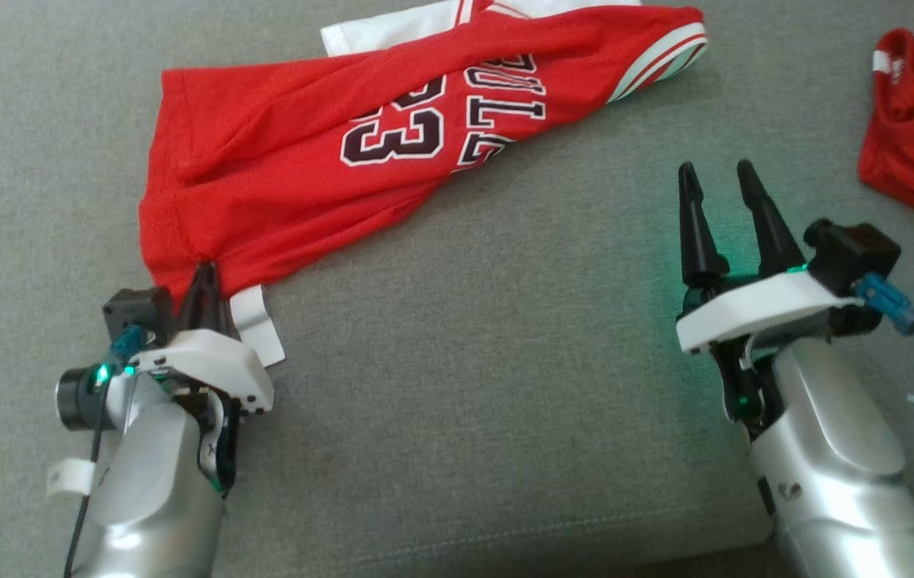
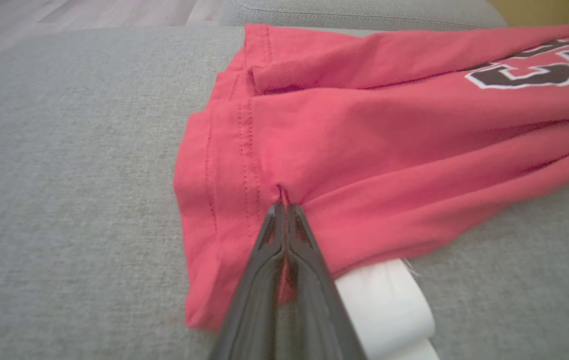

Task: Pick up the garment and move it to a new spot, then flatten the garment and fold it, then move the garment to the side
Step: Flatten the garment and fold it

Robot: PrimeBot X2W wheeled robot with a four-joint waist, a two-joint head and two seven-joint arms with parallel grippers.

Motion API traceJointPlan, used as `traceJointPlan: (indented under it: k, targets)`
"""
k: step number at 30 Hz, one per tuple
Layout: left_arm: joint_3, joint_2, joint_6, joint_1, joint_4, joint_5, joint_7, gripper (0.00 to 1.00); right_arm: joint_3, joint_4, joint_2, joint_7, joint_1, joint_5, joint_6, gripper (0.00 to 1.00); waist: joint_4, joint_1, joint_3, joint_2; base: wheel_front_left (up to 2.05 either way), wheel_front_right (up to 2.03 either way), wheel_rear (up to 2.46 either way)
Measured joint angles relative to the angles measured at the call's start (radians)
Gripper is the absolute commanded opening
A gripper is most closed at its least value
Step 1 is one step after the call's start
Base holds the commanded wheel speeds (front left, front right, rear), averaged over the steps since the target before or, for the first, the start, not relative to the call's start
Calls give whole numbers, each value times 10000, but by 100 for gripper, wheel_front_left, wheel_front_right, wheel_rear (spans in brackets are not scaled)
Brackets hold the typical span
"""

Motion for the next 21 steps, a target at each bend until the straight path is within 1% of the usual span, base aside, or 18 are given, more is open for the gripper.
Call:
traceJointPlan:
  k: [4, 10, 12, 13, 15, 21]
  targets:
    - [-169, -6, -291, 179, -295, 75, 65, 0, 36, -96, 4, 0, 360, 259, 0, 100, -79, 0, -237, 0, 0, 0, 0]
    - [-767, -128, -635, 214, -1848, 336, 105, 0, 71, -132, 15, 0, 911, 504, 0, 100, -86, 0, -662, 0, 0, 0, 0]
    - [-999, -127, -767, 39, -2313, 343, 105, 0, 84, -132, 17, 0, 1063, 543, 0, 100, -80, 0, -805, 0, 0, 0, 0]
    - [-1271, -130, -849, -216, -2708, 483, 104, 0, 105, -127, 19, 0, 1172, 606, 0, 100, -76, 0, -936, 0, 0, 0, 0]
    - [-1515, -150, -930, -536, -3012, 550, 104, 0, 134, -128, 23, 0, 1244, 637, 0, 100, -78, 0, -1051, 0, 0, 0, 0]
    - [-2424, -186, -1206, -1634, -3189, 585, 100, 0, 159, -121, 35, 0, 1470, 696, 0, 100, -29, 0, -1332, 0, 0, 0, 0]
